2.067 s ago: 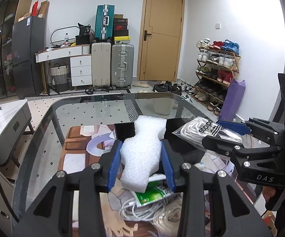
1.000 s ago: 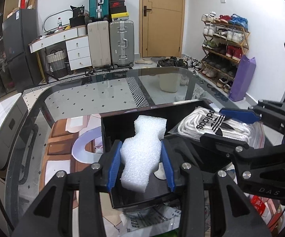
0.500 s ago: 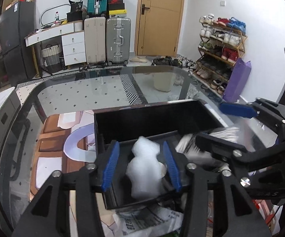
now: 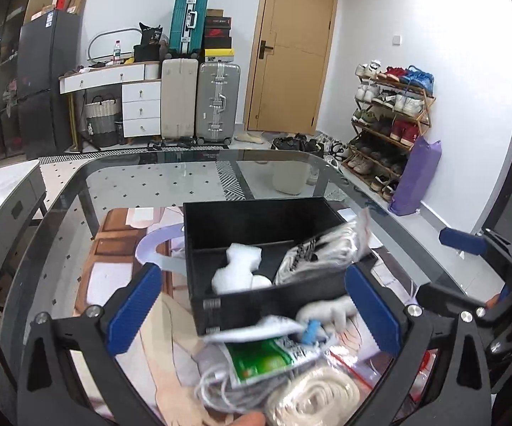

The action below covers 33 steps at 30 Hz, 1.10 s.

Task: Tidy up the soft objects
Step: 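Release the foam and shoelace bag into the black box with both grippers, then grasp the red balloon glue bag with the right gripper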

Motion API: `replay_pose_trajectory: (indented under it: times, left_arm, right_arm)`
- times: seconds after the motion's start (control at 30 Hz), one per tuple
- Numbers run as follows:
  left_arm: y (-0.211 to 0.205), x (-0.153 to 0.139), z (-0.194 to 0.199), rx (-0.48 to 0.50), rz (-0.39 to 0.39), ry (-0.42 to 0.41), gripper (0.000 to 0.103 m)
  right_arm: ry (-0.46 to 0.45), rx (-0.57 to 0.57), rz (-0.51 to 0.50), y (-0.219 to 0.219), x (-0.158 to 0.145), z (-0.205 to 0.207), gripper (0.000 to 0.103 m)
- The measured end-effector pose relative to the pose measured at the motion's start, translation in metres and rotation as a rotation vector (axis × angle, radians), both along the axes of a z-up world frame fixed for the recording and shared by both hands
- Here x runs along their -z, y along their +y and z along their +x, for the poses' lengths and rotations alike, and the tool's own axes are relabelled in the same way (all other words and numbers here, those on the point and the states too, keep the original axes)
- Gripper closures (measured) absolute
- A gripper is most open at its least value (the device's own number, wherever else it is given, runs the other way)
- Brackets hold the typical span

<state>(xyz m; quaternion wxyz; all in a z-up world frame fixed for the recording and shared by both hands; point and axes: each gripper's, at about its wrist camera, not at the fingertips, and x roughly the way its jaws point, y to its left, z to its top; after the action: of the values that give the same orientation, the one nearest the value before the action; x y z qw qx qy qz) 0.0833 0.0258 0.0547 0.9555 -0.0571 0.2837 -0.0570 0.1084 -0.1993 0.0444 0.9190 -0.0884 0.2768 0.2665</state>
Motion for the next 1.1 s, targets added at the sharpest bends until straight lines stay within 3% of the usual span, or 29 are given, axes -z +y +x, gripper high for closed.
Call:
replay_pose_trajectory:
  times: [0.3,0.77,1.1]
  left_arm:
    - [0.002,0.012,-0.034,0.003,0.021,0.014,0.0]
    - [-0.001,0.036,-0.05,-0.023,0.056,0.037,0.0]
    - [-0.013,0.054,-0.056,-0.007,0.041,0.06,0.0]
  right_arm:
    - [0.01,0.012,-0.005,-0.011,0.011,-0.038,0.0]
    - [0.112,-0.064,-0.085,-0.011,0.04,-0.044,0.0]
    - [0.181,-0.023,-0.068,-0.029,0.06,-0.051,0.0]
